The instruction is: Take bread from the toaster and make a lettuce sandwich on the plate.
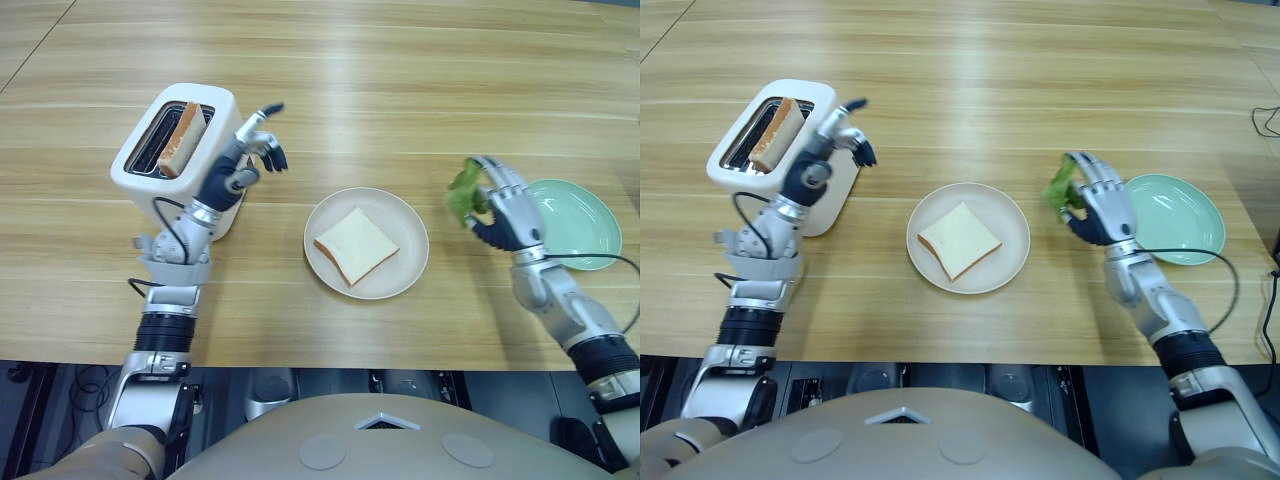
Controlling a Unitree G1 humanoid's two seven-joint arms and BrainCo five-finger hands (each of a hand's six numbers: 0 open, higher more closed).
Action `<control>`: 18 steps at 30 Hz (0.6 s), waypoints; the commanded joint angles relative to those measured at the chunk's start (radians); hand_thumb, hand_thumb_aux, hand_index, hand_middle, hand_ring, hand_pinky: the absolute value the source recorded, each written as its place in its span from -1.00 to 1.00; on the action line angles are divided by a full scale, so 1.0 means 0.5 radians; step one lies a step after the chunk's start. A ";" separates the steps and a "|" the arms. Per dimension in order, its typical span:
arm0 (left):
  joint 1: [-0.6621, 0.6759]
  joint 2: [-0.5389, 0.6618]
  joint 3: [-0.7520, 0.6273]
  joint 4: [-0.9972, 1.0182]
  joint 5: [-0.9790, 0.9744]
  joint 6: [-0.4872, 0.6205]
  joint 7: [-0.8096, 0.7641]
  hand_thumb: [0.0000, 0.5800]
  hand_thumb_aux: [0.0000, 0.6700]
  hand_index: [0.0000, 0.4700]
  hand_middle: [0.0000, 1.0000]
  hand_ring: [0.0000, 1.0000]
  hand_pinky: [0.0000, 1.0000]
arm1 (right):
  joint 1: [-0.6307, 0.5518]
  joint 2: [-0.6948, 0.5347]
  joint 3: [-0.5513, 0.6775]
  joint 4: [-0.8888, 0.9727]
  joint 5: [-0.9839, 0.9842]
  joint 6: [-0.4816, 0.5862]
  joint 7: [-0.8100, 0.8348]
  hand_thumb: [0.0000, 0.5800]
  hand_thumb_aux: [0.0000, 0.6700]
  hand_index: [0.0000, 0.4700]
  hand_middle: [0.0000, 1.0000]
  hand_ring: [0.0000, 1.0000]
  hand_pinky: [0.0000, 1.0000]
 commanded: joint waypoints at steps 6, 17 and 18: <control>-0.011 0.117 0.422 -0.104 -0.055 -0.238 0.168 -1.00 -1.00 -1.00 -0.29 -0.29 -0.29 | -0.109 0.180 0.234 -0.088 -0.268 -0.023 0.235 1.00 1.00 0.96 -1.00 -1.00 -1.00; -0.004 0.484 0.710 0.204 0.661 -0.295 0.559 -1.00 -1.00 -1.00 -0.83 -0.83 -0.83 | -0.197 0.326 0.394 -0.023 -0.469 0.001 0.293 1.00 1.00 0.96 -1.00 -1.00 -1.00; 0.003 0.519 0.724 0.245 0.695 -0.242 0.584 -1.00 -1.00 -1.00 -0.84 -0.84 -0.84 | -0.200 0.335 0.405 -0.024 -0.476 -0.001 0.293 1.00 1.00 0.96 -1.00 -1.00 -1.00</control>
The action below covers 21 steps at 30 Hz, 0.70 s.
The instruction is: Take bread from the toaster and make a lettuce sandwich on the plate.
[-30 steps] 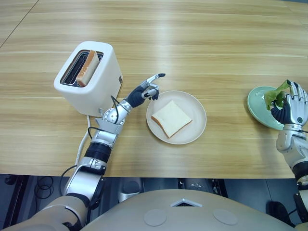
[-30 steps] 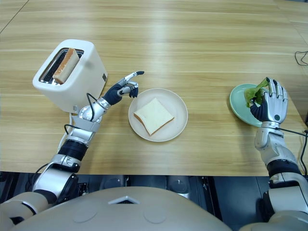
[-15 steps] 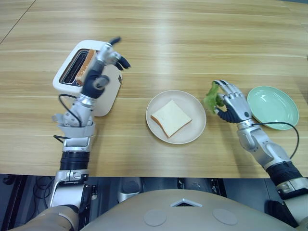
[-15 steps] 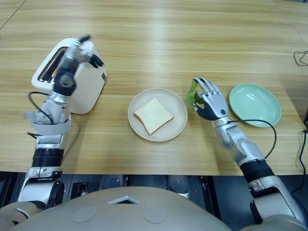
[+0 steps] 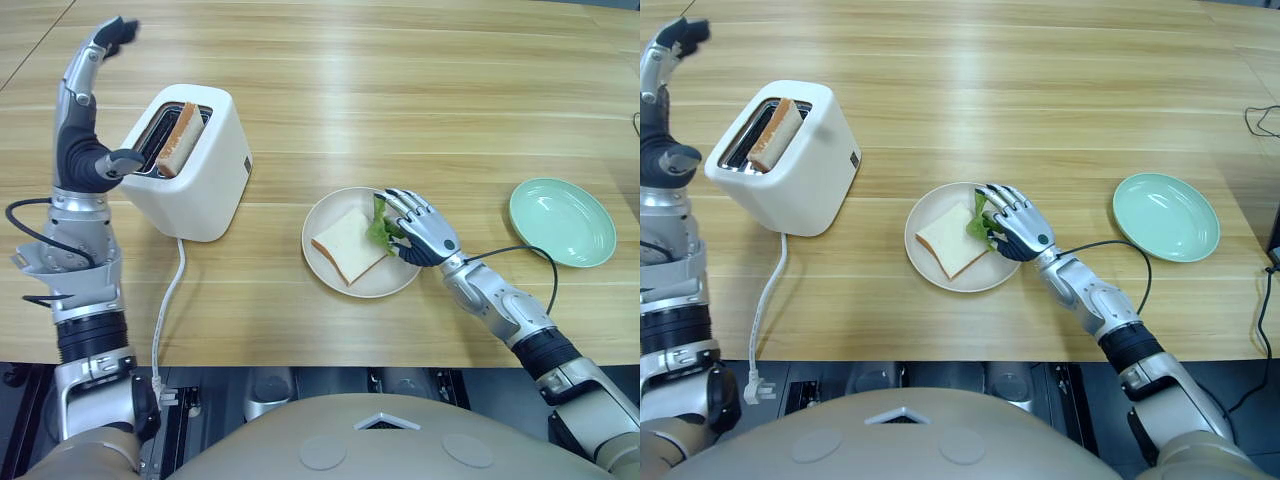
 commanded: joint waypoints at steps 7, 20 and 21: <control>0.085 0.314 -0.064 0.410 0.364 0.401 0.184 -1.00 -1.00 -1.00 -0.88 -0.88 -0.88 | 0.007 0.036 0.064 -0.048 -0.099 0.026 0.004 1.00 1.00 0.96 -1.00 -1.00 -1.00; 0.104 0.378 -0.398 0.525 0.483 0.625 0.176 -1.00 -1.00 -1.00 -0.93 -0.93 -0.93 | 0.075 0.009 0.023 -0.147 -0.112 0.045 -0.018 -1.00 -1.00 -1.00 -1.00 -1.00 -1.00; 0.107 0.382 -0.423 0.522 0.490 0.635 0.170 -1.00 -1.00 -1.00 -0.93 -0.93 -0.93 | 0.078 0.009 0.022 -0.151 -0.112 0.046 -0.017 -1.00 -1.00 -1.00 -1.00 -1.00 -1.00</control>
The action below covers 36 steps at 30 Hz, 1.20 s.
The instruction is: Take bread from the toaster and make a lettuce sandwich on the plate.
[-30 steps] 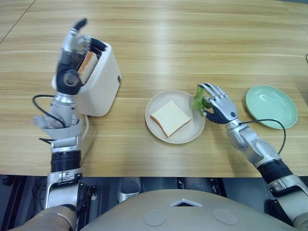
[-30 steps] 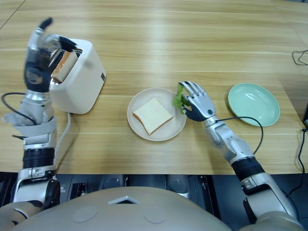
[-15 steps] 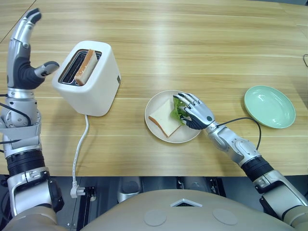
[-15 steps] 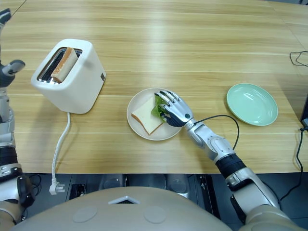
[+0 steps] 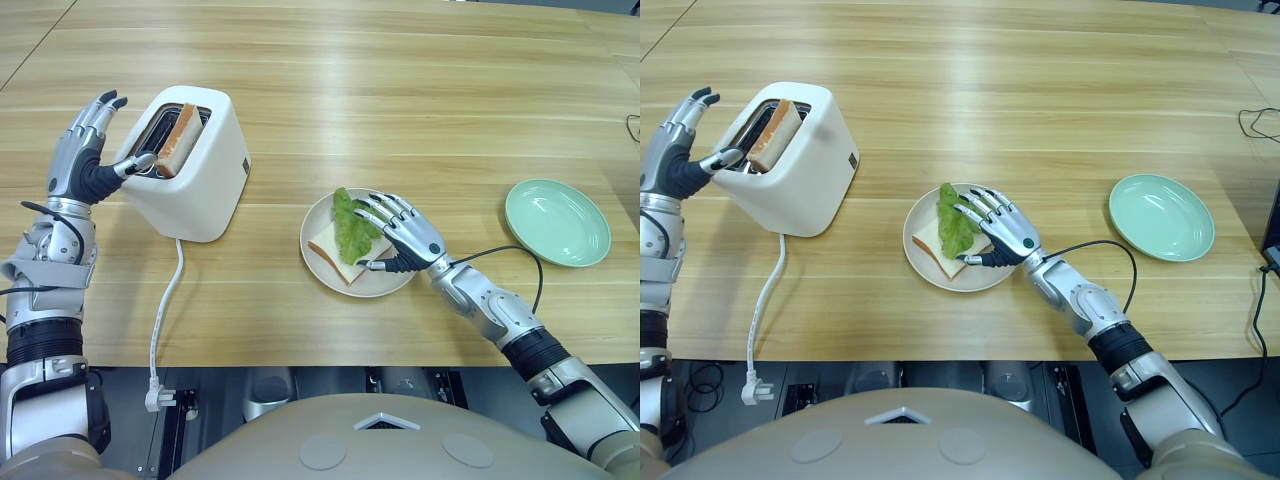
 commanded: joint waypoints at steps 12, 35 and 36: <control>-0.004 0.037 -0.255 0.037 0.038 0.072 -0.056 -1.00 -1.00 -1.00 -0.93 -0.93 -0.93 | 0.045 0.000 -0.036 -0.075 0.021 0.011 -0.015 -1.00 -1.00 -1.00 -1.00 -1.00 -1.00; -0.036 0.013 -0.347 0.052 -0.128 0.011 -0.087 1.00 1.00 0.96 -0.91 -0.91 -0.91 | 0.039 0.032 -0.060 -0.061 0.039 0.000 -0.034 -1.00 -1.00 -1.00 -1.00 -1.00 -1.00; -0.038 0.012 -0.348 0.054 -0.133 0.012 -0.090 1.00 1.00 0.96 -0.90 -0.90 -0.90 | 0.038 0.033 -0.060 -0.059 0.039 0.000 -0.036 -1.00 -1.00 -1.00 -1.00 -1.00 -1.00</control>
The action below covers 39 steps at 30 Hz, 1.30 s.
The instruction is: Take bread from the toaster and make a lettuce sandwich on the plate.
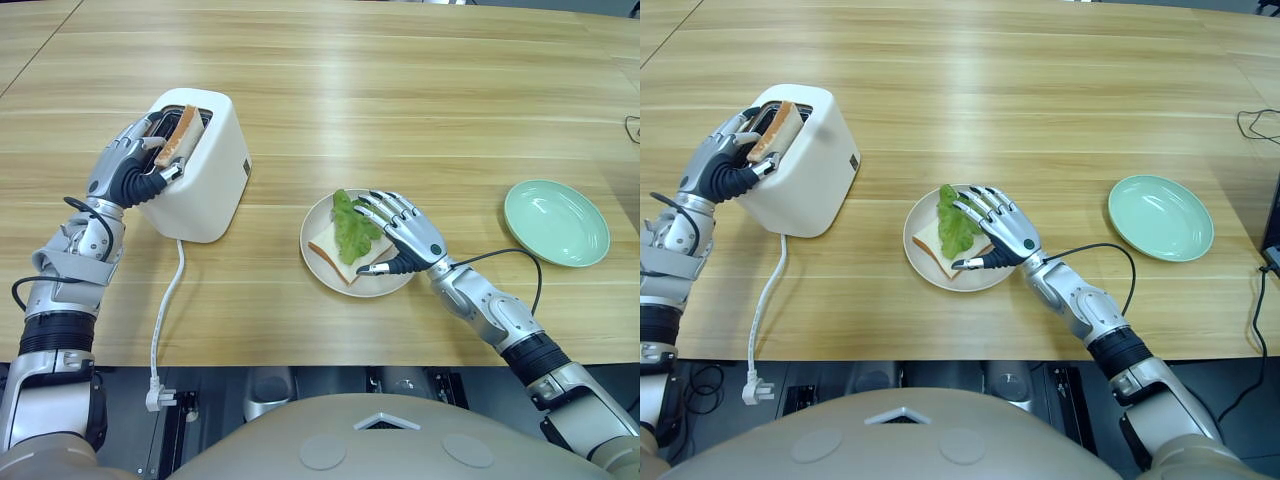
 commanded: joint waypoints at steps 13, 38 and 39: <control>-0.060 -0.158 0.180 -0.089 -0.415 -0.064 -0.045 1.00 1.00 0.96 -0.83 -0.83 -0.83 | -0.020 0.017 -0.018 0.025 0.016 0.004 -0.027 -1.00 -1.00 -1.00 -1.00 -1.00 -1.00; -0.291 -0.538 0.243 -0.334 -1.094 -0.001 -0.418 1.00 1.00 0.96 1.00 1.00 1.00 | -0.004 -0.023 -0.179 0.005 0.108 0.038 -0.075 -1.00 -1.00 -1.00 -1.00 -1.00 -1.00; -0.287 -0.565 0.198 -0.359 -1.138 0.020 -0.501 1.00 1.00 0.96 1.00 1.00 1.00 | 0.005 -0.035 -0.220 0.000 0.129 0.048 -0.092 -1.00 -1.00 -1.00 -1.00 -1.00 -1.00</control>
